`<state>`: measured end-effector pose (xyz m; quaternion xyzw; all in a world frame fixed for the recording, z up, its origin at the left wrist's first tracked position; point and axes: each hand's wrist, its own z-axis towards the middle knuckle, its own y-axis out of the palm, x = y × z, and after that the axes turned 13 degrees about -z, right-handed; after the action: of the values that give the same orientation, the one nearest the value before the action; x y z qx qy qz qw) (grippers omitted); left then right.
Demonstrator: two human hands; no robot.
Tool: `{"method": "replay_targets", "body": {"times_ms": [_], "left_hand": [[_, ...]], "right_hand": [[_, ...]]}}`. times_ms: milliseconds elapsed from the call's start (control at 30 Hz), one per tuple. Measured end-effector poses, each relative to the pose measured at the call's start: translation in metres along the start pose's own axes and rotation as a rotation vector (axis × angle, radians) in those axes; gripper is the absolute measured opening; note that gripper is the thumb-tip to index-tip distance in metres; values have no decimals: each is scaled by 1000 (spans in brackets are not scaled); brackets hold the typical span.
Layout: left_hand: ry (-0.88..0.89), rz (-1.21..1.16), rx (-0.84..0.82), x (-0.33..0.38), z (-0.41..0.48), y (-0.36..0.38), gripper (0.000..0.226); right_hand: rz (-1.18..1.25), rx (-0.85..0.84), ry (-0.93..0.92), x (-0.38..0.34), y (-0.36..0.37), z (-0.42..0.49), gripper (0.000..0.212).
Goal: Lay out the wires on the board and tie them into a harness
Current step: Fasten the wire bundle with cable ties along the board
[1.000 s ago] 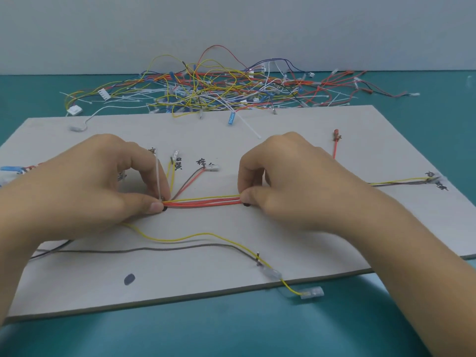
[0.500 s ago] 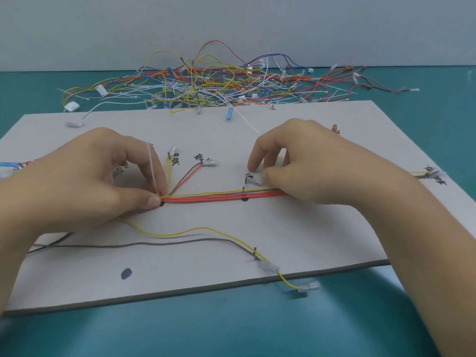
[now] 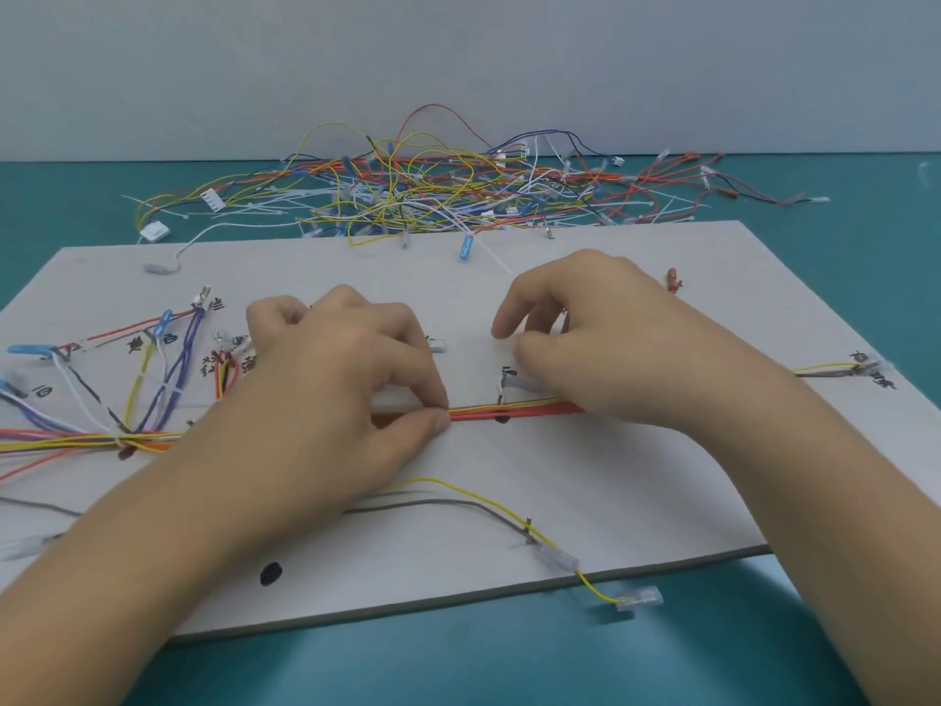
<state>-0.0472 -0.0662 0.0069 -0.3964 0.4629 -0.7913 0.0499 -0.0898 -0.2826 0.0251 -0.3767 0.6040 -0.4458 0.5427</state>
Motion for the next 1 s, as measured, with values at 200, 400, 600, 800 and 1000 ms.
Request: {"method": "replay_targets", "body": {"times_ms": [200,400,600,800,1000], "left_hand": [[-16,54,33,8,-2,4,12],[-48,-38,-20,4,-1,5,12],[-50,-60,-15,3,1,5,12],[-52,-74,11,8,-2,1,13],[-62,-73,434,19,-7,-17,34]], "right_hand": [[-90,44,80,-2,-19,32,28],[-172,-36,204,12,-53,79,19],[-90,-58,158,4,-31,89,23],[-126,-14,187,0,-23,87,17],[95,91,-39,-4,-48,33,6]]}}
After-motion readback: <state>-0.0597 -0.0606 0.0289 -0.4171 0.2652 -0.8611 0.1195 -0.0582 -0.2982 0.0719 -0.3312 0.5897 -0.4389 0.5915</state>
